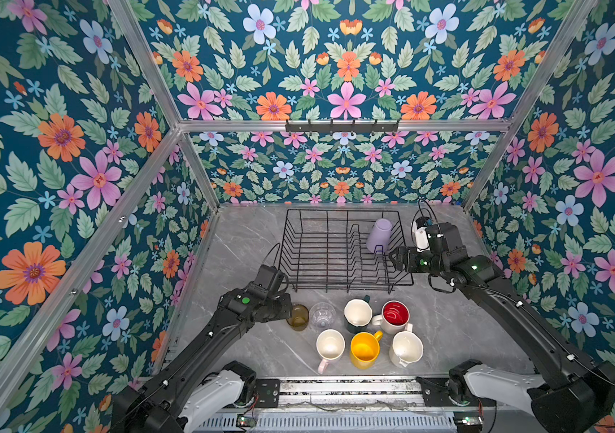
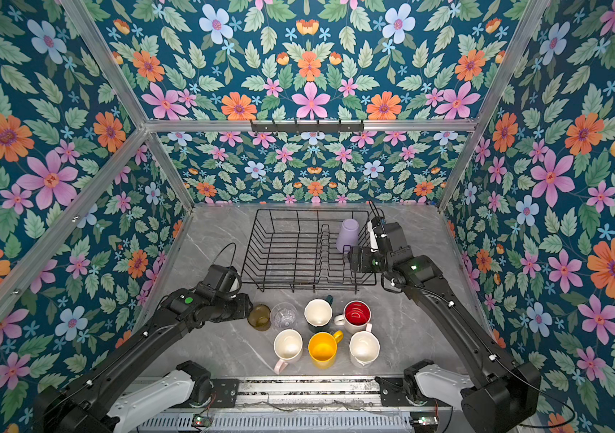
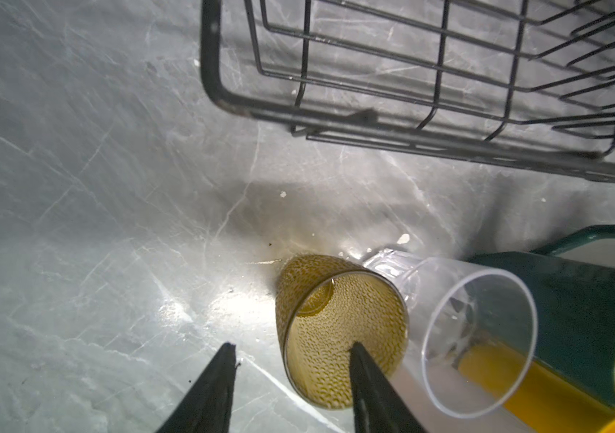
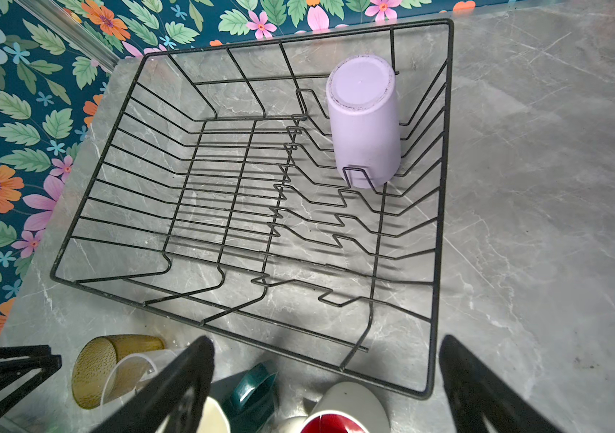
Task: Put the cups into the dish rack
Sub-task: 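Reach the left gripper down to the gold textured tumbler while right withdraws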
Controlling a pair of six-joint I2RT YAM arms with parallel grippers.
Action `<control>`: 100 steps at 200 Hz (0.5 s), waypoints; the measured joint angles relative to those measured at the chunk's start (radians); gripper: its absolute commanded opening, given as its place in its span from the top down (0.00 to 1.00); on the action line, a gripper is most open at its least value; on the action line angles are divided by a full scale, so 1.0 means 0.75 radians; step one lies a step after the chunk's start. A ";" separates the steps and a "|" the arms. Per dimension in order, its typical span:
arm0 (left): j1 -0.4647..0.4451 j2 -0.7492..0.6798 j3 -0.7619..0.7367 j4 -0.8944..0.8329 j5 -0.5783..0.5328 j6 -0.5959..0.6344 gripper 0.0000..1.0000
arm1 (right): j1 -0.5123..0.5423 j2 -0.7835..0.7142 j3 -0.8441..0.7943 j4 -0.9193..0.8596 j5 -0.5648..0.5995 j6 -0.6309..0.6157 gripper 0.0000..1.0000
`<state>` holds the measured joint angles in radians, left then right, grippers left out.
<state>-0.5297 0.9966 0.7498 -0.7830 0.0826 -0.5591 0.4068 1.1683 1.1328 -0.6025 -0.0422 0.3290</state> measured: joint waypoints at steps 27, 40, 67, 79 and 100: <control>-0.028 0.026 -0.048 0.030 -0.010 -0.034 0.54 | -0.001 0.000 -0.008 0.002 0.000 0.000 0.07; -0.035 0.037 -0.063 0.047 -0.013 -0.052 0.55 | 0.000 0.000 -0.011 0.006 0.000 0.000 0.07; -0.043 0.068 -0.084 0.094 -0.015 -0.059 0.63 | -0.001 0.000 -0.017 0.010 0.000 -0.001 0.07; -0.048 0.087 -0.093 0.112 -0.020 -0.063 0.67 | -0.001 0.000 -0.022 0.009 0.000 -0.001 0.07; -0.054 0.116 -0.104 0.146 -0.025 -0.066 0.72 | 0.000 0.001 -0.026 0.012 0.000 -0.001 0.07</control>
<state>-0.5705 1.0836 0.6720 -0.6731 0.0639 -0.6086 0.4068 1.1687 1.1133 -0.5938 -0.0422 0.3283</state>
